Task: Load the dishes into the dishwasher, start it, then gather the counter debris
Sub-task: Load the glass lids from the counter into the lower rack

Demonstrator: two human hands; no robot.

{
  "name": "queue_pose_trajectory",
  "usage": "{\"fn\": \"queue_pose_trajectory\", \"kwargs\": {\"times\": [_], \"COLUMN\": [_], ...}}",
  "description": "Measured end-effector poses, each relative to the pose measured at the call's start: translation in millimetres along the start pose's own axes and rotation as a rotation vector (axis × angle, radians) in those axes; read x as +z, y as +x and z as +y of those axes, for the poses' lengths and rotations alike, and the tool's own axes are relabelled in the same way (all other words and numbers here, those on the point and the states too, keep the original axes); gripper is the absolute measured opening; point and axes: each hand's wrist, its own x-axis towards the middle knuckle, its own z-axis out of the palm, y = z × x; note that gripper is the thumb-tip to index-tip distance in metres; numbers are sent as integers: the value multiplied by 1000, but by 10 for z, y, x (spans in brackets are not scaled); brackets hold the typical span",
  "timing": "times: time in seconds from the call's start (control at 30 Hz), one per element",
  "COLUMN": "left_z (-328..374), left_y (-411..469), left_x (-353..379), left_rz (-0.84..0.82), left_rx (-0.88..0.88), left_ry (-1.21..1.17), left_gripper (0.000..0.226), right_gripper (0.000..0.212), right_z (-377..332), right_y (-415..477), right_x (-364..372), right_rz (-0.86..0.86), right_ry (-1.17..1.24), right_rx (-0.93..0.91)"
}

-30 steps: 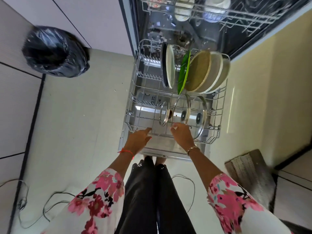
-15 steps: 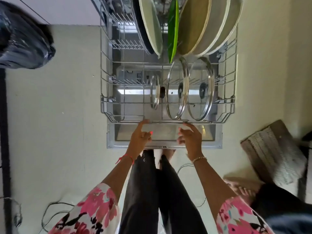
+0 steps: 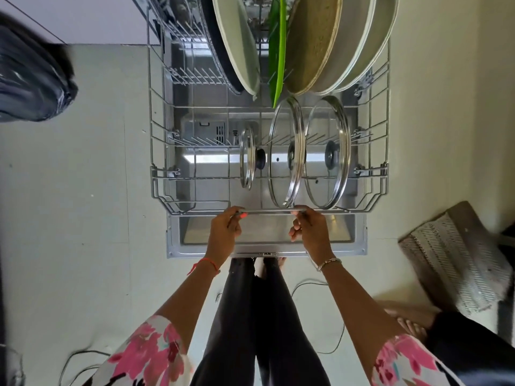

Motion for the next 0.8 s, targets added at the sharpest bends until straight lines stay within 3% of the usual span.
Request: {"fn": "queue_pose_trajectory", "kwargs": {"times": [0.2, 0.8], "left_z": [400, 1908], "left_y": [333, 2639], "left_x": [27, -178], "left_rz": [107, 136], "left_rx": [-46, 122], "left_ry": [-39, 98], "left_gripper": [22, 19], "right_gripper": [24, 16], "right_z": [-411, -2248], "right_y": [350, 2371], "right_x": [35, 339], "right_rz": [-27, 16], "right_ry": [47, -24], "right_rx": [51, -37]}}
